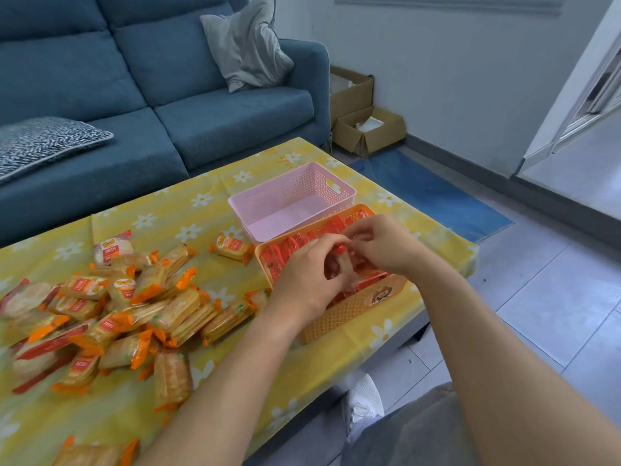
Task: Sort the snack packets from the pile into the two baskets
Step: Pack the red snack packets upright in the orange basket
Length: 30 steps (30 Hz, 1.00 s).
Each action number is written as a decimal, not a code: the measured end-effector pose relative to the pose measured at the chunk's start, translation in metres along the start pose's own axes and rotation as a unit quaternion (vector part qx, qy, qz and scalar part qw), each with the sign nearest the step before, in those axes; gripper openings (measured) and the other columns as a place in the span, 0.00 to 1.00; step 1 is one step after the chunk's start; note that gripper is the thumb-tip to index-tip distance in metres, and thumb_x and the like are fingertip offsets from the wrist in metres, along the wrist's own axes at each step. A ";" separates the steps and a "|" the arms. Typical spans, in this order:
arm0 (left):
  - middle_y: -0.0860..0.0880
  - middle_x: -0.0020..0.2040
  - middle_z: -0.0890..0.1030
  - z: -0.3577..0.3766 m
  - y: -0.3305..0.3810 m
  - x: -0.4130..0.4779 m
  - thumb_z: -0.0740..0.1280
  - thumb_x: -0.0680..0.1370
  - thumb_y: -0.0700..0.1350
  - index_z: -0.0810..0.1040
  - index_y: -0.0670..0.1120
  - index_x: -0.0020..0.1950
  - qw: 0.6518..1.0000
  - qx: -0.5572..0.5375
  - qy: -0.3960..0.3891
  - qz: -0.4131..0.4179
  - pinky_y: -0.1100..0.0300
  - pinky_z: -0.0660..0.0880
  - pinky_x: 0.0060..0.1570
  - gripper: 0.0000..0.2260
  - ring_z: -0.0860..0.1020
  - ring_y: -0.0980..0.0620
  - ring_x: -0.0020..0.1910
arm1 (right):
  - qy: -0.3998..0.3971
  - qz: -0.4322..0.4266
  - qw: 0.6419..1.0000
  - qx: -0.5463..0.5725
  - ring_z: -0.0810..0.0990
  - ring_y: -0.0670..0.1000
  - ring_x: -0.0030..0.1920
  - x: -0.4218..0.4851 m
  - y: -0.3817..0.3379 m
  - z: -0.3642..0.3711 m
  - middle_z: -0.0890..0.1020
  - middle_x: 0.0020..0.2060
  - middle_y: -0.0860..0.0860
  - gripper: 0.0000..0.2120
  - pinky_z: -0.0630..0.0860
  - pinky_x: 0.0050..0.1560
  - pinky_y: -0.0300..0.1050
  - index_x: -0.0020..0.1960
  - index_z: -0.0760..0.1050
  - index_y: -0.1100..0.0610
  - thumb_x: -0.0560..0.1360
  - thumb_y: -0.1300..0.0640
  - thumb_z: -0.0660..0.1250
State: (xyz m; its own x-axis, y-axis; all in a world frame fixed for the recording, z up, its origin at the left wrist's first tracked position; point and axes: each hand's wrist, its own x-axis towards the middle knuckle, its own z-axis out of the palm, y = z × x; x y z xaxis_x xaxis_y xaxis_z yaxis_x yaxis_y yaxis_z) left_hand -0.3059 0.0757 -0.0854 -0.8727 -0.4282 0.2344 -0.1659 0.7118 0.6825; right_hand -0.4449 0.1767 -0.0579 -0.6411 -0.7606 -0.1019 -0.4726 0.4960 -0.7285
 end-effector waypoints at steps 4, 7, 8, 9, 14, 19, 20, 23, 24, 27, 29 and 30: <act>0.58 0.44 0.80 -0.003 0.003 0.004 0.77 0.70 0.51 0.77 0.57 0.58 1.000 0.017 0.004 -0.009 0.63 0.74 0.46 0.18 0.78 0.57 0.46 | -0.053 0.044 0.976 -0.206 0.82 0.50 0.45 0.000 0.013 -0.012 0.84 0.43 0.46 0.13 0.81 0.51 0.53 0.43 0.81 0.45 0.72 0.60 0.62; 0.59 0.46 0.82 -0.009 0.007 0.006 0.72 0.73 0.51 0.79 0.56 0.60 0.999 0.030 -0.013 -0.003 0.66 0.75 0.48 0.16 0.79 0.60 0.47 | -0.174 0.104 0.917 -0.344 0.73 0.48 0.41 -0.003 0.008 -0.004 0.78 0.40 0.46 0.13 0.65 0.59 0.54 0.42 0.76 0.51 0.76 0.58 0.54; 0.59 0.47 0.83 -0.012 0.007 0.006 0.70 0.74 0.50 0.79 0.56 0.61 0.999 0.034 -0.016 -0.005 0.67 0.75 0.48 0.15 0.79 0.60 0.47 | -0.196 0.111 0.904 -0.363 0.69 0.48 0.41 -0.003 0.005 0.000 0.74 0.38 0.46 0.14 0.61 0.60 0.57 0.40 0.72 0.51 0.78 0.58 0.51; 0.59 0.48 0.83 -0.014 0.006 0.007 0.68 0.74 0.49 0.79 0.56 0.61 0.999 0.040 -0.019 -0.006 0.68 0.74 0.48 0.15 0.79 0.61 0.48 | -0.211 0.116 0.896 -0.374 0.68 0.49 0.42 -0.002 0.002 0.002 0.72 0.38 0.46 0.15 0.58 0.62 0.59 0.39 0.70 0.51 0.79 0.57 0.49; 0.60 0.42 0.79 -0.019 0.003 0.009 0.68 0.76 0.45 0.80 0.57 0.60 0.995 0.099 -0.024 0.011 0.67 0.69 0.44 0.14 0.75 0.59 0.44 | -0.232 0.146 0.893 -0.358 0.71 0.50 0.50 0.002 0.002 0.005 0.76 0.47 0.45 0.16 0.57 0.59 0.61 0.44 0.73 0.48 0.78 0.42 0.50; 0.55 0.47 0.85 -0.022 0.002 0.011 0.69 0.75 0.43 0.81 0.57 0.59 0.991 0.127 -0.022 0.023 0.57 0.76 0.50 0.14 0.80 0.53 0.50 | -0.124 0.109 0.929 -0.330 0.76 0.49 0.41 0.002 0.012 0.004 0.80 0.39 0.47 0.18 0.67 0.62 0.59 0.42 0.77 0.52 0.79 0.40 0.59; 0.54 0.48 0.85 -0.022 0.001 0.011 0.69 0.75 0.43 0.81 0.57 0.59 0.990 0.136 -0.024 0.026 0.55 0.77 0.51 0.14 0.81 0.52 0.51 | -0.098 0.099 0.943 -0.302 0.76 0.49 0.38 0.001 0.012 -0.001 0.79 0.36 0.48 0.19 0.74 0.55 0.55 0.40 0.76 0.54 0.79 0.41 0.60; 0.53 0.53 0.85 -0.020 0.005 0.008 0.68 0.76 0.44 0.80 0.57 0.60 0.982 0.179 -0.035 0.040 0.52 0.77 0.52 0.14 0.80 0.50 0.54 | -0.038 0.085 0.978 -0.186 0.77 0.52 0.36 -0.006 0.011 -0.022 0.80 0.34 0.53 0.18 0.75 0.38 0.49 0.39 0.77 0.58 0.79 0.46 0.63; 0.54 0.55 0.84 -0.017 0.006 0.007 0.67 0.77 0.44 0.80 0.57 0.61 0.978 0.199 -0.039 0.046 0.53 0.77 0.52 0.15 0.80 0.50 0.56 | -0.026 0.087 0.984 -0.152 0.80 0.54 0.39 -0.008 0.011 -0.028 0.83 0.38 0.55 0.17 0.77 0.40 0.51 0.43 0.79 0.59 0.79 0.47 0.63; 0.54 0.53 0.79 -0.006 0.007 0.005 0.65 0.78 0.49 0.79 0.60 0.64 0.960 0.266 -0.049 0.076 0.54 0.75 0.47 0.15 0.74 0.49 0.55 | -0.011 0.108 0.992 -0.063 0.84 0.57 0.50 -0.013 0.014 -0.037 0.85 0.48 0.59 0.17 0.81 0.52 0.54 0.53 0.82 0.61 0.79 0.47 0.64; 0.52 0.51 0.72 0.001 0.006 0.003 0.65 0.77 0.51 0.81 0.59 0.63 0.948 0.300 -0.051 0.092 0.54 0.71 0.45 0.15 0.68 0.49 0.53 | -0.010 0.120 0.992 -0.026 0.84 0.57 0.50 -0.013 0.014 -0.038 0.86 0.49 0.58 0.17 0.81 0.53 0.55 0.55 0.82 0.60 0.79 0.47 0.65; 0.52 0.54 0.71 0.004 0.004 0.002 0.65 0.77 0.51 0.82 0.59 0.62 0.944 0.309 -0.060 0.095 0.53 0.71 0.49 0.15 0.67 0.48 0.55 | -0.007 0.123 0.992 -0.018 0.85 0.57 0.50 -0.013 0.014 -0.038 0.86 0.49 0.58 0.17 0.81 0.53 0.56 0.55 0.82 0.60 0.79 0.47 0.65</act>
State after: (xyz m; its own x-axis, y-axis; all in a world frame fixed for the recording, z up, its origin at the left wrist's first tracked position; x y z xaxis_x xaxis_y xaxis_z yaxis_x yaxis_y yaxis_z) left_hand -0.3106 0.0800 -0.0852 -0.9531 -0.2213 0.2066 -0.2061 0.9741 0.0925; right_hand -0.4663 0.2090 -0.0408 -0.7310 -0.6209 -0.2829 -0.3253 0.6816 -0.6554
